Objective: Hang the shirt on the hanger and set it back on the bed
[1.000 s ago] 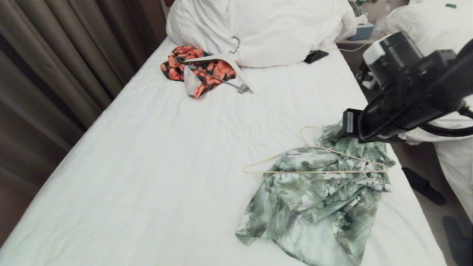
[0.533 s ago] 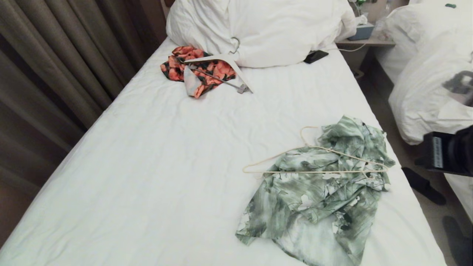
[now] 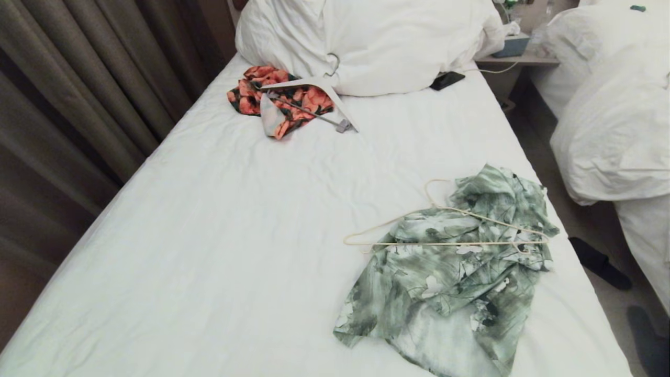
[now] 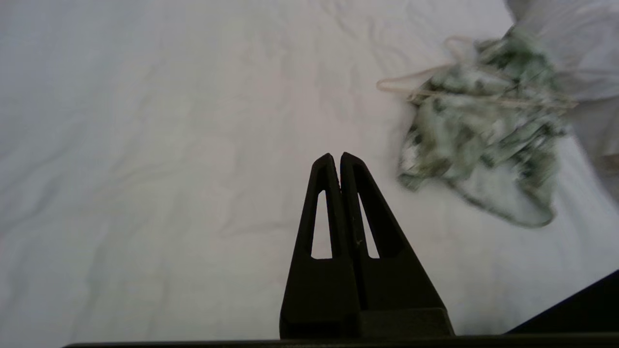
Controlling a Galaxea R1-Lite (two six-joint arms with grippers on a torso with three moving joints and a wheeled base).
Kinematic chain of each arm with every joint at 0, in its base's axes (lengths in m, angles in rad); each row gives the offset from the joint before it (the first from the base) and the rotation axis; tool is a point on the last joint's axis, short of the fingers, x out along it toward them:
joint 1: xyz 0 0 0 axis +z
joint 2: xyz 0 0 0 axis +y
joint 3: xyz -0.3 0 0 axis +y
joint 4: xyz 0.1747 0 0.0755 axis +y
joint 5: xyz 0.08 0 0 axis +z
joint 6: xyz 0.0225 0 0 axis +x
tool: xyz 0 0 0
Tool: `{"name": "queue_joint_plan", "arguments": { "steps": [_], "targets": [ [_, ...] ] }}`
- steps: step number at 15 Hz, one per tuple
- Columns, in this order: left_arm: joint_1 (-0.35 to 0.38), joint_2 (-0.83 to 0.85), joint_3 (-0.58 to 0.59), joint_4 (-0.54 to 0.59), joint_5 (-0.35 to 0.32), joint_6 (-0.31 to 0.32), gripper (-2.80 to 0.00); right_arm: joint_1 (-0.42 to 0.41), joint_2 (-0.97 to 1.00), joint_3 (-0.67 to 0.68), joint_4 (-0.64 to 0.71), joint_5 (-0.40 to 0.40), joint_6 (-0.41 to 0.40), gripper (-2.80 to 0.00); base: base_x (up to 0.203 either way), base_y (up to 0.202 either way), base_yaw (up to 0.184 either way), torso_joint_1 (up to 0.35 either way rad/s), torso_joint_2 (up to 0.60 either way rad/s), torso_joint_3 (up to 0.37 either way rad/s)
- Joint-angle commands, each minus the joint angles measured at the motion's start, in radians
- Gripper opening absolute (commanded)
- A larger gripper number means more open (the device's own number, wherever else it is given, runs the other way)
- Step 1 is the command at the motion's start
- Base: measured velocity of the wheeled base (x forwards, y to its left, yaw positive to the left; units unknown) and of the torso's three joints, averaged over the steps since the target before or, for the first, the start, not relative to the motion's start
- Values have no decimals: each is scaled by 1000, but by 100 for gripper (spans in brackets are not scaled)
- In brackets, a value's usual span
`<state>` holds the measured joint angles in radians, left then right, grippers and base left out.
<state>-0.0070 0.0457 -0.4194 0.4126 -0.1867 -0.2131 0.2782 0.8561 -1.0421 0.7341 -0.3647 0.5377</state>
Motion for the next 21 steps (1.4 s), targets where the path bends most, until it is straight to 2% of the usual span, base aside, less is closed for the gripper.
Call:
{"name": "queue_joint_plan", "arguments": {
  "steps": [1, 3, 6, 8, 9, 10, 11, 13, 14, 16, 18, 20, 21],
  "targets": [
    [-1, -46, 55, -5, 43, 24, -280, -44, -174, 70, -6, -1, 6, -280, 0, 0, 0, 0, 0, 0],
    [-1, -46, 94, -57, 46, 42, -280, -92, -312, 158, -20, 0, 5, -280, 0, 0, 0, 0, 0, 0],
    [-1, -46, 248, -182, 70, 128, -280, -158, -487, 319, -30, 25, -24, -280, 0, 0, 0, 0, 0, 0],
    [-1, -46, 324, -259, 102, 172, -280, -214, -582, 383, -42, 134, -75, -280, 0, 0, 0, 0, 0, 0],
    [-1, -46, 328, -265, 105, 176, -280, -249, -628, 409, -53, 206, -105, -280, 0, 0, 0, 0, 0, 0],
    [-1, -46, 327, -265, 107, 179, -280, -273, -676, 445, -72, 323, -160, -280, 0, 0, 0, 0, 0, 0],
    [-1, -46, 330, -268, 109, 189, -280, -282, -711, 474, -90, 383, -204, -280, 0, 0, 0, 0, 0, 0],
    [-1, -46, 335, -269, 166, 268, -280, -287, -776, 526, -120, 463, -247, -280, 0, 0, 0, 0, 0, 0],
    [-1, -46, 340, -278, 194, 312, -280, -287, -814, 582, -142, 489, -300, -280, 0, 0, 0, 0, 0, 0],
    [-1, -46, 349, -302, 199, 315, -280, -288, -847, 709, -259, 488, -418, -280, 0, 0, 0, 0, 0, 0],
    [-1, -46, 363, -292, 191, 311, -280, -288, -854, 827, -454, 460, -485, -280, 0, 0, 0, 0, 0, 0],
    [-1, -46, 366, -287, 182, 308, -280, -289, -855, 950, -585, 427, -614, -280, 0, 0, 0, 0, 0, 0],
    [-1, -46, 366, -287, 182, 308, -280, -289, -856, 992, -656, 407, -648, -280, 0, 0, 0, 0, 0, 0]
  ]
}}
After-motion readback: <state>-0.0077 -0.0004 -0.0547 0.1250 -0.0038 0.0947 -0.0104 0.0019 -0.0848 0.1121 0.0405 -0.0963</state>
